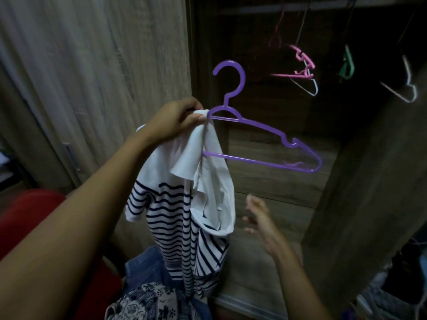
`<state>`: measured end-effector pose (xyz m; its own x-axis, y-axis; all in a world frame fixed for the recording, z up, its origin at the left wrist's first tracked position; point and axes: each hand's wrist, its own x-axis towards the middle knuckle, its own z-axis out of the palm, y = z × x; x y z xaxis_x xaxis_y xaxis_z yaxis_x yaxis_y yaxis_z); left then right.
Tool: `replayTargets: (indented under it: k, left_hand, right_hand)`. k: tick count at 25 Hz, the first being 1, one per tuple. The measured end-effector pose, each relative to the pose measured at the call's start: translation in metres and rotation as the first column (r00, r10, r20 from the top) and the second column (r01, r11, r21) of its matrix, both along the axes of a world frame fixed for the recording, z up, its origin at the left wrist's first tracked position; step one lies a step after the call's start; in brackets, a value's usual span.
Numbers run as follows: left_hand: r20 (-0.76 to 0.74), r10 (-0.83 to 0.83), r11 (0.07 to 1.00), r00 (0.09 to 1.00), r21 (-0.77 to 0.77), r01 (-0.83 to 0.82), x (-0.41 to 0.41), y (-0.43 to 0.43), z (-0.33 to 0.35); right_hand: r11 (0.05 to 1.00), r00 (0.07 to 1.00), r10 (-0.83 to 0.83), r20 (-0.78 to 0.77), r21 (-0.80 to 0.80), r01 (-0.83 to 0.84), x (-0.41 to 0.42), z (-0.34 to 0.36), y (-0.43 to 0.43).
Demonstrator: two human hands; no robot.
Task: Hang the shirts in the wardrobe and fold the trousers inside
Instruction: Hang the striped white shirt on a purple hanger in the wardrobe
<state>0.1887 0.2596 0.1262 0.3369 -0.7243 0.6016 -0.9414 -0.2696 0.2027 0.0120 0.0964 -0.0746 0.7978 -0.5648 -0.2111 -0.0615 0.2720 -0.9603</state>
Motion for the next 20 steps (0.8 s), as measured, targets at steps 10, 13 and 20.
replayTargets:
  k: [10,13,20]
  left_hand:
    - [0.021,0.030,0.999,0.999,-0.043,-0.029,0.019,0.027,-0.001]
    - [0.049,0.051,0.998,0.997,-0.038,-0.049,0.025,0.031,-0.009]
    - [0.134,0.118,0.993,0.984,-0.023,-0.116,0.033,0.027,-0.031]
  right_hand:
    - [0.733,0.867,-0.484,0.120,-0.486,0.476,0.026,0.035,-0.038]
    - [0.736,0.848,-0.498,0.183,-0.428,0.524,0.027,0.061,-0.060]
    - [0.725,0.842,-0.486,0.235,-0.430,0.539,0.023,0.104,-0.080]
